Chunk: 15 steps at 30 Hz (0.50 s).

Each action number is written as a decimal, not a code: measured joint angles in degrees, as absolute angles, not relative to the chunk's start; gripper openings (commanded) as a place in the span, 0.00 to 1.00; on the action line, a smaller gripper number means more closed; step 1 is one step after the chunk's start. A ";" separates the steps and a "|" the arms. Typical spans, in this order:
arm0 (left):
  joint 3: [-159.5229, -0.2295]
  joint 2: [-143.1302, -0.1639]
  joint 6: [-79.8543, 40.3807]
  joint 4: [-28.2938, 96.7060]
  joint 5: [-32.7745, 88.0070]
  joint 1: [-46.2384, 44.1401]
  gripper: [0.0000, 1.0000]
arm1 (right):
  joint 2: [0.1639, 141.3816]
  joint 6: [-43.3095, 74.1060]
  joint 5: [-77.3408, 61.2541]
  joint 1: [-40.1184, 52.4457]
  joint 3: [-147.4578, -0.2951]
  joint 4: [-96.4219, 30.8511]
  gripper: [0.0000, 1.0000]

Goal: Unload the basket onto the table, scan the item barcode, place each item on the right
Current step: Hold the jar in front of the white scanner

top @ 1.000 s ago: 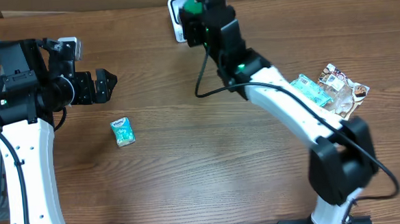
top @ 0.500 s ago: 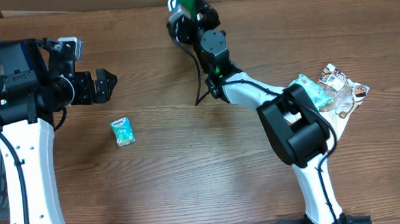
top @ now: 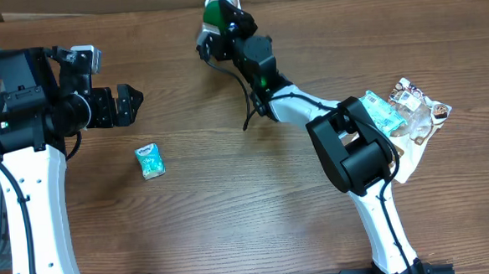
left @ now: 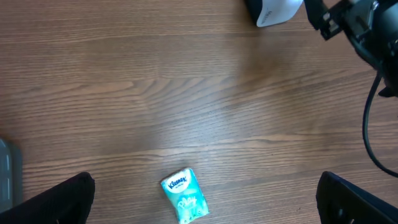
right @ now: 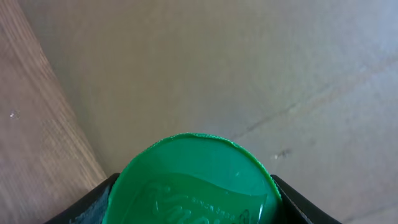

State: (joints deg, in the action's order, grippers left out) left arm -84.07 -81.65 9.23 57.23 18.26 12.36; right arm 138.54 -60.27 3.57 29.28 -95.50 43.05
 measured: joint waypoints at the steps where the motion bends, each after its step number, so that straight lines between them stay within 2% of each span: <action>1: -84.07 -81.65 9.23 57.25 18.26 12.36 1.00 | 138.56 -60.69 3.42 29.28 -96.03 42.59 0.13; 15: -84.07 -81.65 9.23 57.25 18.26 12.36 1.00 | 140.75 -63.53 2.74 28.95 -96.55 41.54 0.18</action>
